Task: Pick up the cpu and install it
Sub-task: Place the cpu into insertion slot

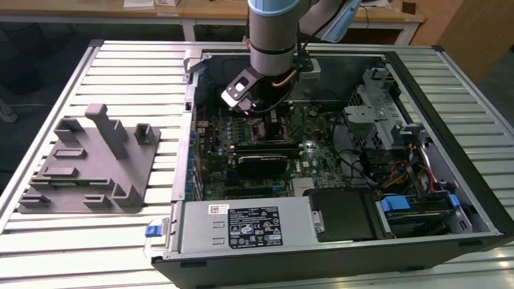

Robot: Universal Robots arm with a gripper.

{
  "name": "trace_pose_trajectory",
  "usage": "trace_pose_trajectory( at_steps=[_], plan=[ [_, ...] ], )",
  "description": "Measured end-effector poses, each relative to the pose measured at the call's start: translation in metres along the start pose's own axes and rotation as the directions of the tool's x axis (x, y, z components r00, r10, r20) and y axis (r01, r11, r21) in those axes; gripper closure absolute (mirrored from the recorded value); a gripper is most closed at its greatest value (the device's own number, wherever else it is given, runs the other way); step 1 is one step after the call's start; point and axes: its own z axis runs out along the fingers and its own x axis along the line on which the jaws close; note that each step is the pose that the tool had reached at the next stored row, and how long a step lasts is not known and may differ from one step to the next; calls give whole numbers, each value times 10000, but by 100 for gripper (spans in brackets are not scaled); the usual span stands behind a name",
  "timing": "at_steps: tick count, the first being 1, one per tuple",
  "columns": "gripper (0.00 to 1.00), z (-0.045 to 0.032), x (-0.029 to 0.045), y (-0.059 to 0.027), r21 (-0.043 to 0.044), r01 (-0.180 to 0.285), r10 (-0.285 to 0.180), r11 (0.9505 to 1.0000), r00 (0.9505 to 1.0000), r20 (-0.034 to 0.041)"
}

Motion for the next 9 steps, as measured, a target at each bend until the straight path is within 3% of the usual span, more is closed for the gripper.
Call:
trace_pose_trajectory(
  at_steps=[9],
  plan=[
    [45, 20, 11, -1, 7, 1, -1, 10000, 10000, 8]
  ],
)
